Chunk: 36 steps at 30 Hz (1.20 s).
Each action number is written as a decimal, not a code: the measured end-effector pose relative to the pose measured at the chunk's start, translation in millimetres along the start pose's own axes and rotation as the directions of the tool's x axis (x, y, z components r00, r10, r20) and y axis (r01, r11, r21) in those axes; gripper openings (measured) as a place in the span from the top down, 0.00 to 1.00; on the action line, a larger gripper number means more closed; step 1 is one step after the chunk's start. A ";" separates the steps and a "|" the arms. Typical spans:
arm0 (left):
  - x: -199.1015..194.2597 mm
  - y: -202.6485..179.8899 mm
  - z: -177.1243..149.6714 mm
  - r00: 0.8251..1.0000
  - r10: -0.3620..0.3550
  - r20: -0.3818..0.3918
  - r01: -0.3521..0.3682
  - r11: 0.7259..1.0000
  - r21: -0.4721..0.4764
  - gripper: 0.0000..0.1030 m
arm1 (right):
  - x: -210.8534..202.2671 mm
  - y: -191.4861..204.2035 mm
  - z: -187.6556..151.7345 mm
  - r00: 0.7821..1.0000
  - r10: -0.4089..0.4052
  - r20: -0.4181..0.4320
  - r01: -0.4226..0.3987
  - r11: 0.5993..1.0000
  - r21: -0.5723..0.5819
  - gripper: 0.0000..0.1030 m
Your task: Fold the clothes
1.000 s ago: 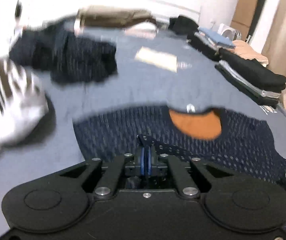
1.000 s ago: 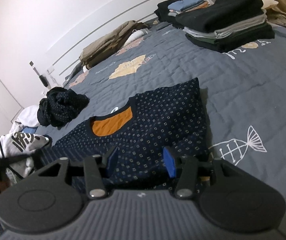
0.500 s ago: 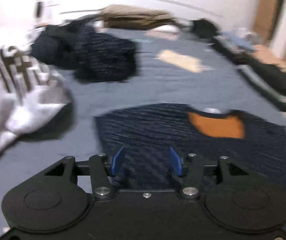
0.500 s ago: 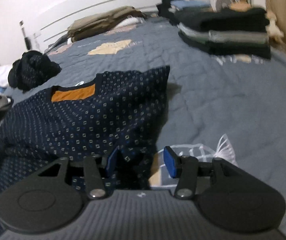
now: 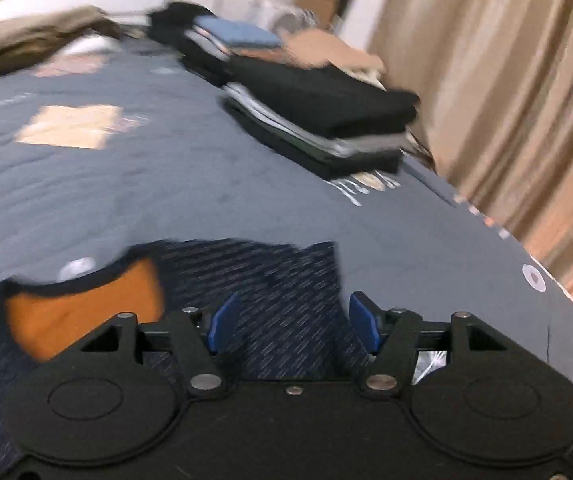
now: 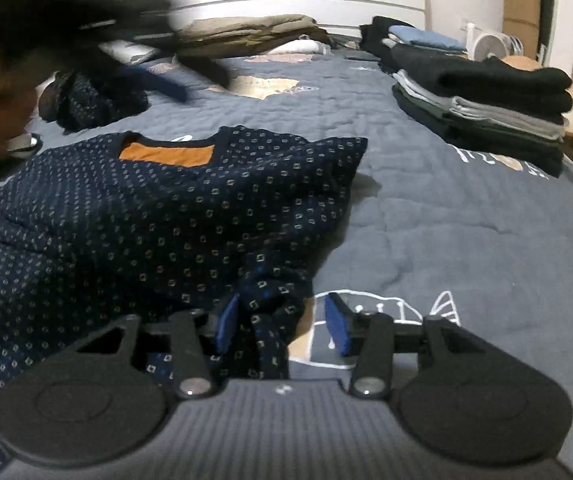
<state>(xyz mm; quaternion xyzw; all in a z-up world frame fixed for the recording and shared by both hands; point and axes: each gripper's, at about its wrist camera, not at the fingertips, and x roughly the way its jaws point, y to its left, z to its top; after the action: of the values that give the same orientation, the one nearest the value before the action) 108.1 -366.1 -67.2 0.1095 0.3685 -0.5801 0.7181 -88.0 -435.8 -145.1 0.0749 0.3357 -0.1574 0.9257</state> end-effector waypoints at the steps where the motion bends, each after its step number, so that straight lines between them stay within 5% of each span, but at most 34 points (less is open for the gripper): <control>1: 18.5 -5.0 7.3 1.000 -0.005 -0.018 0.005 1.000 0.004 0.42 | 0.8 2.7 -1.0 1.000 0.014 -0.008 -0.014 1.000 -0.018 0.61; 6: 85.3 -14.5 22.7 0.994 0.024 -0.105 -0.022 1.000 0.018 0.44 | 2.8 7.3 -4.4 0.999 0.027 -0.033 -0.030 0.995 -0.091 0.84; 7: 95.7 -15.0 22.9 0.991 0.027 -0.130 -0.024 0.999 0.025 0.56 | 2.5 4.6 -3.8 0.999 0.037 -0.034 -0.040 0.996 -0.082 0.87; 8: 104.3 -15.9 23.7 0.987 0.029 -0.161 -0.024 0.999 0.034 0.82 | 2.3 2.0 -3.3 0.998 0.046 -0.036 -0.048 0.996 -0.075 0.89; 9: 113.0 -15.7 24.6 0.980 0.036 -0.197 -0.029 0.999 0.040 0.90 | 1.9 0.2 -3.3 0.998 0.050 -0.038 -0.053 0.996 -0.073 0.90; 17: 123.8 7.4 41.8 0.991 0.111 -0.076 -0.114 0.992 -0.045 0.93 | -7.0 -9.0 0.1 0.997 0.018 -0.071 -0.025 0.995 -0.097 0.93; 21: 134.6 4.9 34.8 0.983 0.092 -0.160 -0.105 0.991 -0.080 0.83 | -2.7 -5.5 -4.3 0.994 0.012 -0.111 -0.026 0.992 -0.126 0.91; 25: 79.9 -3.8 29.0 0.995 0.094 -0.035 -0.095 0.995 -0.038 0.42 | -17.3 -13.4 10.2 0.996 0.051 -0.077 -0.056 0.997 -0.061 0.88; 27: 40.6 -3.0 23.7 0.996 0.088 0.034 -0.087 0.995 -0.039 0.40 | -30.9 -18.2 19.5 0.998 0.061 -0.021 -0.061 0.998 -0.019 0.80; 29: 3.3 -0.6 14.8 0.991 0.104 0.083 -0.101 0.994 -0.040 0.39 | -44.6 -20.5 26.3 0.994 0.061 0.087 -0.063 0.998 0.014 0.60; 33: -63.1 22.5 -21.3 0.982 0.107 0.157 -0.079 0.982 -0.171 0.39 | -43.7 -28.8 26.7 0.966 0.114 0.234 -0.160 0.969 0.187 0.58; 36: -91.6 44.7 -59.3 0.980 0.082 0.180 -0.027 0.957 -0.288 0.36 | -23.5 -31.9 18.0 0.968 0.153 0.199 -0.206 0.938 0.278 0.58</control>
<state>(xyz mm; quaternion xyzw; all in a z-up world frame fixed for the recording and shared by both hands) 120.0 -248.9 -60.9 -0.0403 0.3745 -0.5088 0.7741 -105.2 -464.5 -117.3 0.2292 0.2175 -0.1266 0.9403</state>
